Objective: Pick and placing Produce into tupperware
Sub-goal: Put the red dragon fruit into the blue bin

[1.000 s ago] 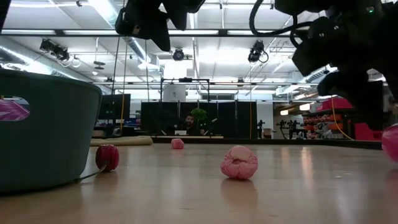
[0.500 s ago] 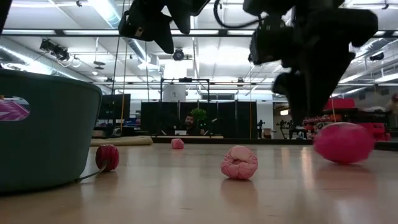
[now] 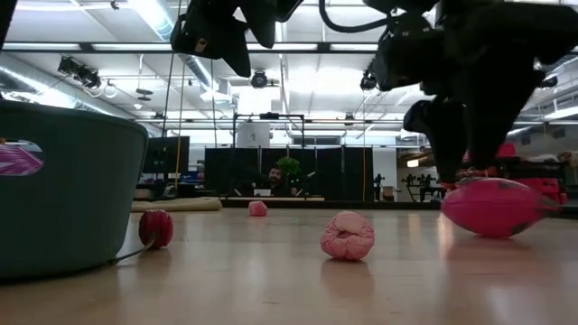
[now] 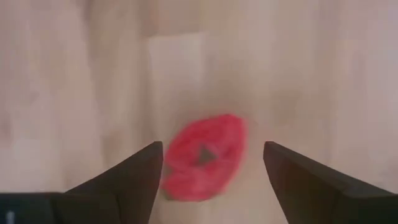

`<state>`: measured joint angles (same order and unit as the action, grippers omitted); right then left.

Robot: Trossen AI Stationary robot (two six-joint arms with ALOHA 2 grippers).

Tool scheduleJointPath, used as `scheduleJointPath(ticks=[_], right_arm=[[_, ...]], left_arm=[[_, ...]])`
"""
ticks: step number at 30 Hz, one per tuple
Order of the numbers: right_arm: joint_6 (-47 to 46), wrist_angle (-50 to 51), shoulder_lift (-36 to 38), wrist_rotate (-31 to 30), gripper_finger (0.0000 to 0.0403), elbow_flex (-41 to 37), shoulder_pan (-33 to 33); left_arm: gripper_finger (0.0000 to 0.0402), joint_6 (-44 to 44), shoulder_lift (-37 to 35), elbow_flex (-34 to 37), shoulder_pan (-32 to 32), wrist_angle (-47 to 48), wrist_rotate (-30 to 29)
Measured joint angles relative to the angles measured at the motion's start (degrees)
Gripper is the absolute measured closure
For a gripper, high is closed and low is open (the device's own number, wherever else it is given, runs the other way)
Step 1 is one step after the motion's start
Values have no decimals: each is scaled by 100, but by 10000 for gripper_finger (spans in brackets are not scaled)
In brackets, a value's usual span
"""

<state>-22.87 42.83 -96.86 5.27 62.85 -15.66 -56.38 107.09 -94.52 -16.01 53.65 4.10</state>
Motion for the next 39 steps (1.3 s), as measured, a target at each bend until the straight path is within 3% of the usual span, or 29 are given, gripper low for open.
scheduleJointPath(ticks=[18,24,29,39], right_arm=[[-3424,-79,0,174,112,0,-74],[-4041,-58,0,-46,112,2,-105],[-3577,-72,0,-30,112,7,-107],[-46,-112,0,69,112,7,-564]], left_arm=[[230,68,0,0,2,0,0],[229,140,0,0,4,0,-1],[228,310,0,0,4,2,0],[228,428,0,0,3,2,0]])
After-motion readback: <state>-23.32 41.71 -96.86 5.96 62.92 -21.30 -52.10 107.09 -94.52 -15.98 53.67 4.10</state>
